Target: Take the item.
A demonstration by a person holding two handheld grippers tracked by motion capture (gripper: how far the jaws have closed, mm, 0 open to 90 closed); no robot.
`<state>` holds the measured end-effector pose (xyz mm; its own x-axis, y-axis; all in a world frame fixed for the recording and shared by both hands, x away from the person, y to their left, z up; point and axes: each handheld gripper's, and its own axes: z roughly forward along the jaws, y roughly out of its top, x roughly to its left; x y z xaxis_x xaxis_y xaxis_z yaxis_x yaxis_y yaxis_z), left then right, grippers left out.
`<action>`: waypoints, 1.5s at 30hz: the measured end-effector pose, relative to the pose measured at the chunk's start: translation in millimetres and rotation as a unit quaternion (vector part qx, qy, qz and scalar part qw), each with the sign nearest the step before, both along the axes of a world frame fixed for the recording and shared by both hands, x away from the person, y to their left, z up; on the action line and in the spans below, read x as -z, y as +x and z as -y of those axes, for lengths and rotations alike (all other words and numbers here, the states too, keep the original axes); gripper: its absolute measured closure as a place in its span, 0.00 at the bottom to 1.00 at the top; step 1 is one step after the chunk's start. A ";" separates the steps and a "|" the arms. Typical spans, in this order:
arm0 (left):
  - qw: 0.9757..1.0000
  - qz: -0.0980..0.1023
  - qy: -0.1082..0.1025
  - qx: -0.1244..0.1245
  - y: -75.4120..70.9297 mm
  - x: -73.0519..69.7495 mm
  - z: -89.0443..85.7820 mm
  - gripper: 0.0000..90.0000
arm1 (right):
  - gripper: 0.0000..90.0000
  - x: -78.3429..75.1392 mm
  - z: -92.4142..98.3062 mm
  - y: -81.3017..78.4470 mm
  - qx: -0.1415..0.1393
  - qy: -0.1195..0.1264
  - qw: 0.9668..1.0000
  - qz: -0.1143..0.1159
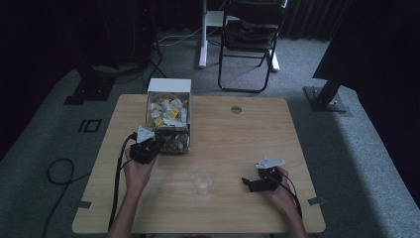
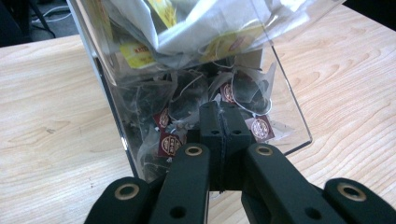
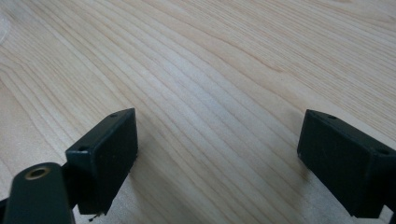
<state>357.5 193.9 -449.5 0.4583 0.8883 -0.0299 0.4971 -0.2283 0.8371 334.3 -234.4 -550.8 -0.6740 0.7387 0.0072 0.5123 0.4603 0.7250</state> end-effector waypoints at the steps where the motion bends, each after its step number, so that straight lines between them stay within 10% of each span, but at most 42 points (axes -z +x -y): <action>1: 1.000 0.001 -0.001 0.000 -0.4 -1.1 -0.2 1.00 | 0.13 0.0 0.0 0.0 0.000 0.000 1.000 0.000; 45: 0.999 0.018 -0.010 0.042 -16.3 -27.5 5.5 1.00 | 0.13 0.0 0.0 0.0 0.000 0.000 1.000 0.000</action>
<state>341.2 188.4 -422.0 0.5328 0.8458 -0.0287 0.4458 -0.2517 0.8590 334.3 -234.4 -550.9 -0.6740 0.7387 0.0071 0.5117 0.4600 0.7256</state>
